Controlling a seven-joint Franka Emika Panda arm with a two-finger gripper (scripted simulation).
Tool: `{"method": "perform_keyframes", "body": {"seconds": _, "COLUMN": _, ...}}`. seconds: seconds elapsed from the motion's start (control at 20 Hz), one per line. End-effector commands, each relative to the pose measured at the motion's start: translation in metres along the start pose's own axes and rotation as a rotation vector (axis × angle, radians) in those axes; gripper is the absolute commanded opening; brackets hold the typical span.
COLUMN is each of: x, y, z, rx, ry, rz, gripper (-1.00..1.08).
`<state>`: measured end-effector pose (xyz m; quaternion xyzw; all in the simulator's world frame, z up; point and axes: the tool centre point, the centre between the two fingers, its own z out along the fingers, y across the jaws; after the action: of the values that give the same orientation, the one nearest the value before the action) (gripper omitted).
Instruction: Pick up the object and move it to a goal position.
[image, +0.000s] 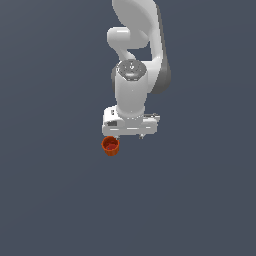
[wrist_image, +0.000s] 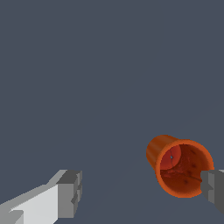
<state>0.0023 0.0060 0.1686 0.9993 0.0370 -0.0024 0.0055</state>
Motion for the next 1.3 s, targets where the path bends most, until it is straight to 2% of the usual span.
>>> {"method": "perform_keyframes", "body": {"seconds": 0.0, "x": 0.000, "y": 0.000, "z": 0.000, "rx": 0.000, "ry": 0.000, "rz": 0.000, "gripper": 0.28}}
{"method": "perform_keyframes", "body": {"seconds": 0.35, "x": 0.007, "y": -0.006, "z": -0.012, "rx": 0.009, "ry": 0.026, "rz": 0.008, "gripper": 0.28}}
{"method": "perform_keyframes", "body": {"seconds": 0.75, "x": 0.007, "y": -0.002, "z": -0.006, "rx": 0.016, "ry": 0.041, "rz": 0.019, "gripper": 0.28}}
{"method": "perform_keyframes", "body": {"seconds": 1.25, "x": 0.004, "y": 0.015, "z": 0.015, "rx": 0.046, "ry": 0.114, "rz": 0.072, "gripper": 0.28}}
